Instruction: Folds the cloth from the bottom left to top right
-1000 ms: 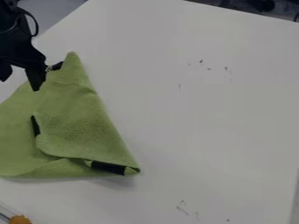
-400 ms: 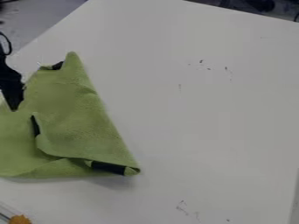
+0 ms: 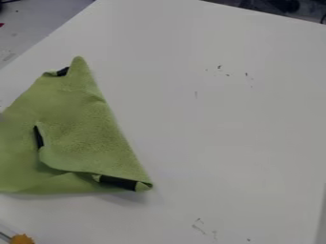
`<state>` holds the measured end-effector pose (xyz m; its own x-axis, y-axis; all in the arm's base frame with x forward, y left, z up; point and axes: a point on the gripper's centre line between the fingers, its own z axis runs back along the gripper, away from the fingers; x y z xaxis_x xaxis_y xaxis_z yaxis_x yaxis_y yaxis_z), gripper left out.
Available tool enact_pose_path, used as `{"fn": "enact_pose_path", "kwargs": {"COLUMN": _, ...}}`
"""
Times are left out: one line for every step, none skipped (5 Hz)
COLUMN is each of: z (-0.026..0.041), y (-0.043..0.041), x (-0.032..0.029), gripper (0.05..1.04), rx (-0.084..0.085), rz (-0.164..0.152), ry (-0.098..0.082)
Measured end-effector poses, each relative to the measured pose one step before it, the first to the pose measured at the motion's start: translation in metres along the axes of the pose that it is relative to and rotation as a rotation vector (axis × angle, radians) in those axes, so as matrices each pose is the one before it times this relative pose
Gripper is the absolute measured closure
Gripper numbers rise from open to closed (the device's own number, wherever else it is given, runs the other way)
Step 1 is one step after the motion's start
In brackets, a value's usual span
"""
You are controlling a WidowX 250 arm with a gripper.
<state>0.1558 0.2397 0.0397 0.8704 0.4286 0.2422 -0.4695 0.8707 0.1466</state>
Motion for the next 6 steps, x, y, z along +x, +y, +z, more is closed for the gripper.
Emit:
{"fn": "enact_pose_path", "kwargs": {"z": -0.01597, "y": 0.00702, "x": -0.00738, "gripper": 0.084, "rx": -0.0287, "rz": 0.0318, "ry": 0.0088}}
{"fn": "enact_pose_path", "kwargs": {"z": -0.00996, "y": -0.00069, "x": -0.00551, "gripper": 0.118, "rx": -0.0318, "rz": 0.0138, "ry": 0.0215}}
{"fn": "enact_pose_path", "kwargs": {"z": -0.00312, "y": -0.00203, "x": -0.00033, "gripper": 0.411, "rx": -0.0135, "rz": 0.0023, "ry": 0.0014}}
{"fn": "enact_pose_path", "kwargs": {"z": -0.00004, "y": 0.0, "x": 0.00046, "gripper": 0.688, "rx": 0.0041, "rz": 0.0056, "ry": -0.0005}}
{"fn": "enact_pose_path", "kwargs": {"z": 0.00355, "y": -0.00547, "x": 0.00145, "gripper": 0.903, "rx": 0.0083, "rz": -0.026, "ry": 0.0155}}
{"fn": "enact_pose_path", "kwargs": {"z": 0.01823, "y": -0.00764, "x": 0.01022, "gripper": 1.004, "rx": 0.056, "rz": -0.0355, "ry": -0.0139}}
